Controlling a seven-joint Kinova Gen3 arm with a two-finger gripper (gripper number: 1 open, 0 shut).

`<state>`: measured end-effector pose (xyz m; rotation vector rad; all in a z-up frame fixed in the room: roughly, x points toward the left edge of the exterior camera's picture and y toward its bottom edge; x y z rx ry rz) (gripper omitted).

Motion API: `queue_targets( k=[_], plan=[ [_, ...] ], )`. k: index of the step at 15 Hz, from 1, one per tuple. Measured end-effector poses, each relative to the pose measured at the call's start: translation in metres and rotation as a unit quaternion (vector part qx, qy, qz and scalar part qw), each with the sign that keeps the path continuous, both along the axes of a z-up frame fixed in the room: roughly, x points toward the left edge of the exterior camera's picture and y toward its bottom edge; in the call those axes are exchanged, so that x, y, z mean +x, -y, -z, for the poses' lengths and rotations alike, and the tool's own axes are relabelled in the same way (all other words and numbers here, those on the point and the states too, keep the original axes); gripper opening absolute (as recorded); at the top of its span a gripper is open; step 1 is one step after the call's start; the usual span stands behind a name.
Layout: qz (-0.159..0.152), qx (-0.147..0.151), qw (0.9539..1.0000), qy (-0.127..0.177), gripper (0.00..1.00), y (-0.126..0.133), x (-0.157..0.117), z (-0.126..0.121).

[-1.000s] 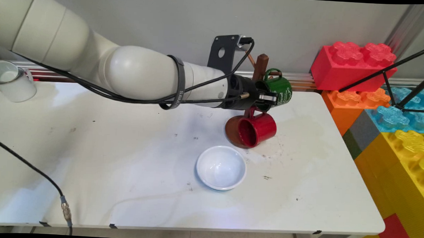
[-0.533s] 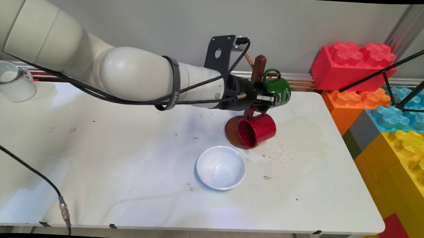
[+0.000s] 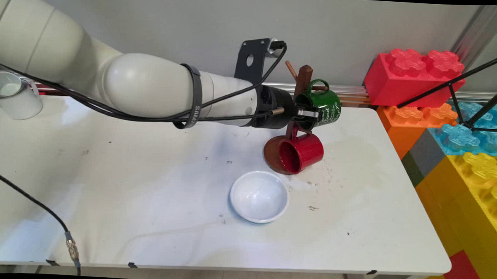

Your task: Place the picked object on the table

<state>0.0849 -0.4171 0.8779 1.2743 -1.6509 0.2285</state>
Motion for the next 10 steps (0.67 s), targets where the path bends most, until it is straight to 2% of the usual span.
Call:
queue_targets(
  k=[10],
  plan=[
    [0.013,0.002,0.9997,-0.022,0.0,-0.012,0.007,-0.012]
  ],
)
